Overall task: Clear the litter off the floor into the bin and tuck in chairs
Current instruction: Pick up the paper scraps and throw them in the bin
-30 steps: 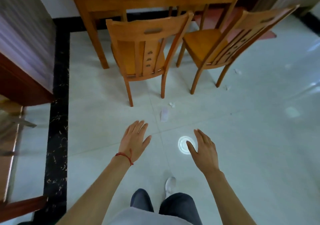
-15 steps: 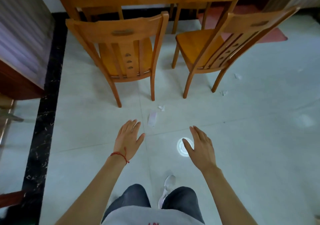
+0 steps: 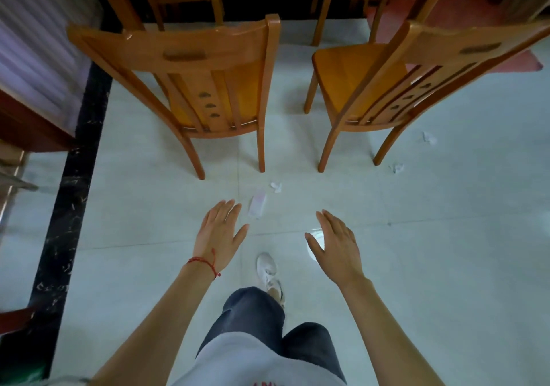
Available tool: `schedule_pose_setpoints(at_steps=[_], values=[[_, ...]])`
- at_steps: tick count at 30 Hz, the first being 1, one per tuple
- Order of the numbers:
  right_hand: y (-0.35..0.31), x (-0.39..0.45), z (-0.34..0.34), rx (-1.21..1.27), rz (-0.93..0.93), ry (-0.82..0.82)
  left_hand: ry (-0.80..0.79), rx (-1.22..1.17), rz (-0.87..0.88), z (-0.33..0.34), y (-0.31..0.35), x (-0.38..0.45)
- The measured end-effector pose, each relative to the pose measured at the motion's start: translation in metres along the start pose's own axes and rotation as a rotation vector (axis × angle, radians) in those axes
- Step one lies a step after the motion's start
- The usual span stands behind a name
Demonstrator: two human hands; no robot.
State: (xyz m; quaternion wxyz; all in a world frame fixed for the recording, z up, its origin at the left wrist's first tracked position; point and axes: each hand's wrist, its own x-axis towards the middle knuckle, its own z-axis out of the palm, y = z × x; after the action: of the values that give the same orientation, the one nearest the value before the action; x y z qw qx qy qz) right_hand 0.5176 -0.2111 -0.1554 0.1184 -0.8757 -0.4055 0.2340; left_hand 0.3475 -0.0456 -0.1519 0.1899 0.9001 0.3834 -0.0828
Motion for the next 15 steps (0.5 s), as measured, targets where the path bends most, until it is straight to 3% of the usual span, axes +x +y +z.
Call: schedule_pose_setpoints(at_steps=[15], values=[[0.037,0.150,-0.029,0.004,-0.010,-0.073,-0.024,-0.111,-0.101,0.005,0.008,0.144]])
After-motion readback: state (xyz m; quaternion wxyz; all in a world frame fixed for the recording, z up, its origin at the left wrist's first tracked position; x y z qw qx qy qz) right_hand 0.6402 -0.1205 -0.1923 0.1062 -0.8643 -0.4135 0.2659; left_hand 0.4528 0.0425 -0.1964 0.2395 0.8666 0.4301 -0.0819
